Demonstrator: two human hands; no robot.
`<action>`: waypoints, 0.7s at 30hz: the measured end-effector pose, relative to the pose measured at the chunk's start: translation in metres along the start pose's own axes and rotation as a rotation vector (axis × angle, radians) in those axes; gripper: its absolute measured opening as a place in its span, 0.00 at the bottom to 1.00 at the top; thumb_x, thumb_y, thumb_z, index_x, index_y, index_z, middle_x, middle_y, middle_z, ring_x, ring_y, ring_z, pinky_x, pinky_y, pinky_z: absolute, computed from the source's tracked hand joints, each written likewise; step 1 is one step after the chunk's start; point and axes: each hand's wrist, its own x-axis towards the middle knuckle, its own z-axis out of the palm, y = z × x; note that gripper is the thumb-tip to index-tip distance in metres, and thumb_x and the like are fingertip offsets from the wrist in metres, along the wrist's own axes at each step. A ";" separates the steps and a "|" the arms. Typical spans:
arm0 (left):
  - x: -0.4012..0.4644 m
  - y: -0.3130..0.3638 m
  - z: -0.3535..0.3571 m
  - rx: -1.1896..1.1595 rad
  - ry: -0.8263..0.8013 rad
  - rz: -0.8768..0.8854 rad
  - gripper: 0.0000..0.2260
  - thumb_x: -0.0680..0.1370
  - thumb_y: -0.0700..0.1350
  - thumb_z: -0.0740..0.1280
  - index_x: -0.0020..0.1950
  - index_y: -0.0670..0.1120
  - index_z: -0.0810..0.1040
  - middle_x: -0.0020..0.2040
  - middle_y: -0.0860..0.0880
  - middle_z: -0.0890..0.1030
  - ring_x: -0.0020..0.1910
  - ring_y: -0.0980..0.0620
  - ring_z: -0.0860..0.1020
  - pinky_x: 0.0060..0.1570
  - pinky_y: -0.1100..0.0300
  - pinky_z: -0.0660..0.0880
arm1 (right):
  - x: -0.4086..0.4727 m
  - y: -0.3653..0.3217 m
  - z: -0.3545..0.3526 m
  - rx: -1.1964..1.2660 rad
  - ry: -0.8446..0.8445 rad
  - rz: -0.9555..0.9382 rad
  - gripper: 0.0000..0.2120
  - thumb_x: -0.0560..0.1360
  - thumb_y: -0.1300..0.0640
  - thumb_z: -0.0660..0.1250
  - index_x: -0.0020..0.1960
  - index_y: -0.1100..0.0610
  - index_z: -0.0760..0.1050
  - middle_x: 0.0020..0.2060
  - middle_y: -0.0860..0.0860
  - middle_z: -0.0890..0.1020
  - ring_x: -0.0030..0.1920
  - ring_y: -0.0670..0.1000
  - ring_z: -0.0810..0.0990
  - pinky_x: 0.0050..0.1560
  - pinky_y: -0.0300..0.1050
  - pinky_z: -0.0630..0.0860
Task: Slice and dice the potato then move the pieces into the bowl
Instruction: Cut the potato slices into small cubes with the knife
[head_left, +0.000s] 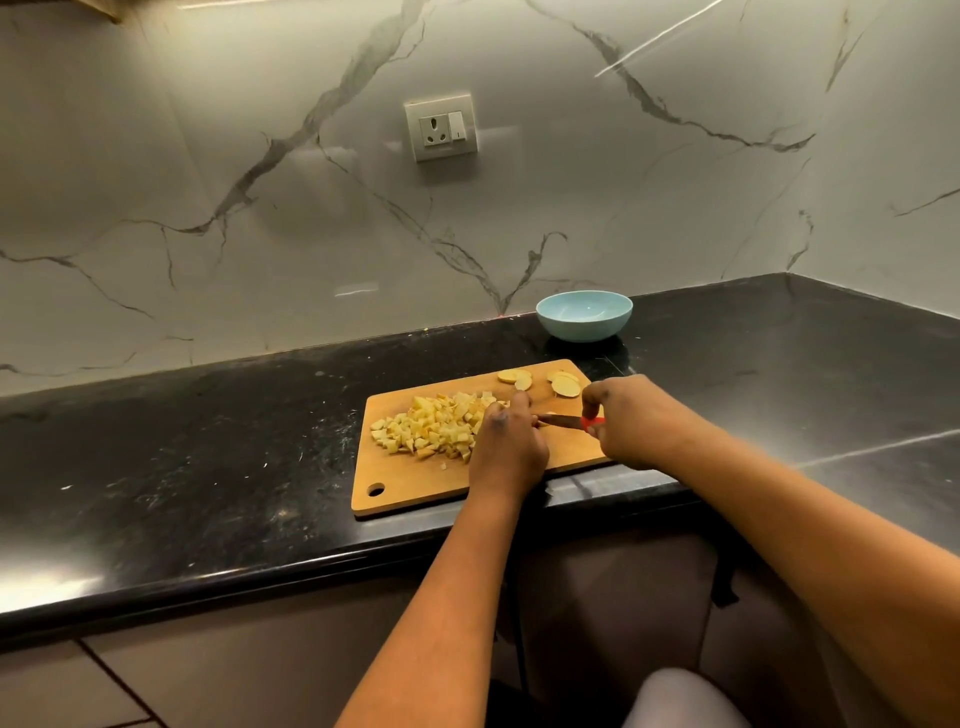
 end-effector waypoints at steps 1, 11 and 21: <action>0.000 0.000 0.000 0.007 -0.008 -0.006 0.15 0.80 0.40 0.58 0.67 0.45 0.71 0.52 0.41 0.78 0.51 0.46 0.76 0.48 0.56 0.76 | 0.000 -0.001 0.003 -0.013 -0.004 0.007 0.13 0.75 0.62 0.69 0.59 0.53 0.77 0.49 0.52 0.78 0.45 0.51 0.78 0.50 0.45 0.81; -0.002 0.000 -0.002 0.034 -0.049 -0.016 0.17 0.79 0.42 0.60 0.69 0.46 0.70 0.57 0.41 0.73 0.51 0.46 0.76 0.53 0.56 0.76 | -0.007 -0.005 -0.024 -0.207 -0.100 -0.001 0.18 0.74 0.63 0.70 0.63 0.55 0.75 0.53 0.53 0.79 0.53 0.52 0.77 0.58 0.47 0.77; 0.016 0.002 0.000 0.014 -0.085 -0.005 0.19 0.77 0.52 0.68 0.65 0.48 0.72 0.63 0.47 0.74 0.67 0.47 0.67 0.66 0.52 0.69 | 0.020 0.036 -0.008 0.329 0.053 0.075 0.06 0.77 0.55 0.68 0.54 0.54 0.77 0.43 0.49 0.78 0.42 0.48 0.81 0.39 0.39 0.75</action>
